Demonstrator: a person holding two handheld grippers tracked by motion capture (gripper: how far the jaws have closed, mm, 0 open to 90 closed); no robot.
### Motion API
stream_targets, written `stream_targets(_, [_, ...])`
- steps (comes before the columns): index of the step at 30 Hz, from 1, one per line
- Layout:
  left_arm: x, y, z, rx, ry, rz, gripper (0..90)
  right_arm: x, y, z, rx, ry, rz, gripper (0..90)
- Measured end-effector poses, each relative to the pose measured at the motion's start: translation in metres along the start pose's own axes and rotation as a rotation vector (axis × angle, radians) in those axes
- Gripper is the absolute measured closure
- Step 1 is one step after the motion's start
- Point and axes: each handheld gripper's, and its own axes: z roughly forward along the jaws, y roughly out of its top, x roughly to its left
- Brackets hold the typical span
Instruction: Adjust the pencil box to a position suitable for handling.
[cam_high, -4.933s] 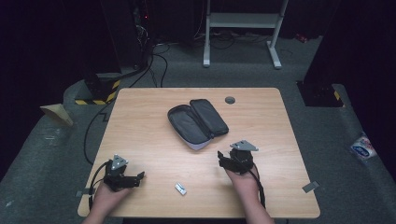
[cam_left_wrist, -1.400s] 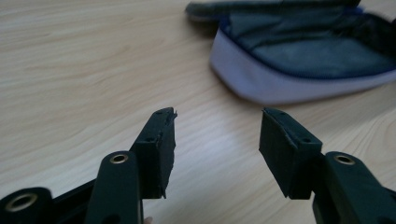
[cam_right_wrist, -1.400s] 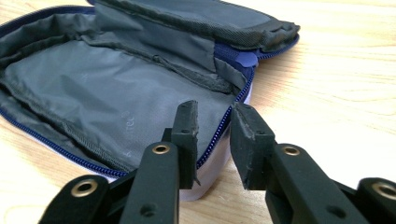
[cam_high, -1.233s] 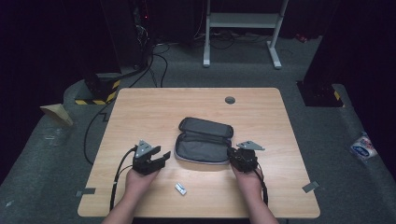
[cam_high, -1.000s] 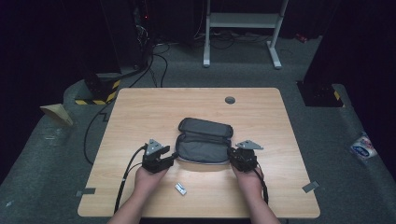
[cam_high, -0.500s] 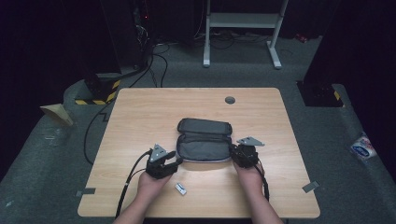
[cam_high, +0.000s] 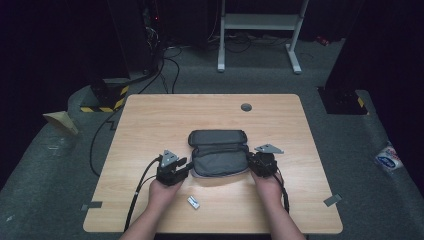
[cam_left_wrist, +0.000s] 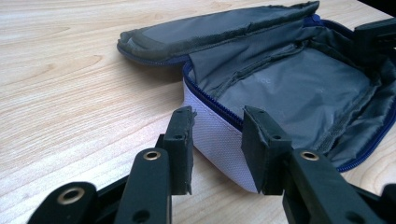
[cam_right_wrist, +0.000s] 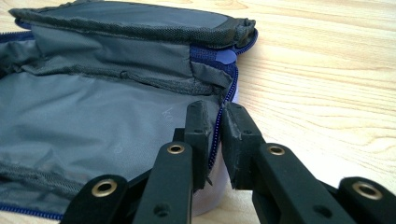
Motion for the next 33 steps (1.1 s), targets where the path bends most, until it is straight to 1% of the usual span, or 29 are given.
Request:
stream_targets(3, [0.002,0.001,-0.003,-0.008,0.010,-0.003,63.3,0.000,0.000,0.001,0.001,0.008,0.009,77.1])
stream_targets(4, [0.003,0.001,-0.004,-0.011,0.012,-0.004,63.0,0.000,0.001,0.000,-0.005,0.011,0.003,76.7])
stream_targets(6, [0.005,0.002,-0.003,-0.006,0.017,-0.006,62.9,0.001,0.000,-0.002,-0.008,0.022,0.018,76.4])
stream_targets(7, [0.006,0.002,-0.002,-0.002,0.019,-0.005,63.1,0.003,0.000,-0.002,-0.006,0.029,0.017,76.4])
stream_targets(9, [0.007,0.003,-0.001,-0.001,0.022,-0.016,63.4,0.005,-0.001,-0.003,-0.004,0.032,0.013,76.2])
stream_targets(14, [0.009,0.003,0.000,0.000,0.031,-0.011,63.8,0.008,-0.003,-0.003,-0.009,0.032,0.019,74.6])
stream_targets(17, [0.011,0.003,-0.002,0.000,0.035,-0.012,63.2,0.008,-0.002,-0.003,-0.016,0.034,0.015,71.1])
stream_targets(19, [0.012,0.004,-0.004,-0.004,0.035,-0.011,62.4,0.007,-0.001,-0.007,-0.028,0.041,0.029,67.4])
stream_targets(21, [0.014,0.004,-0.008,-0.006,0.034,-0.005,61.9,0.005,0.000,-0.012,-0.043,0.040,0.026,64.6])
stream_targets(22, [0.014,0.004,-0.011,-0.005,0.030,-0.005,61.4,0.005,0.000,-0.015,-0.049,0.037,0.032,63.6])
stream_targets(23, [0.015,0.003,-0.012,-0.007,0.030,0.001,60.9,0.004,0.001,-0.018,-0.065,0.032,0.028,62.9])
stream_targets(24, [0.015,0.003,-0.014,-0.006,0.030,0.004,60.4,0.003,0.001,-0.021,-0.070,0.032,0.035,62.4])
stream_targets(25, [0.016,0.001,-0.016,-0.003,0.031,0.013,60.0,0.001,0.001,-0.024,-0.082,0.030,0.029,61.7])
stream_targets(27, [0.017,-0.001,-0.021,-0.001,0.029,0.018,59.0,-0.004,-0.001,-0.030,-0.089,0.021,0.033,60.6])
stream_targets(31, [0.022,-0.013,-0.032,0.013,0.018,0.042,57.2,-0.018,-0.013,-0.038,-0.070,-0.009,0.044,57.6])
stream_targets(33, [0.024,-0.018,-0.036,0.023,0.001,0.045,55.0,-0.025,-0.021,-0.042,-0.056,-0.029,0.042,56.1])
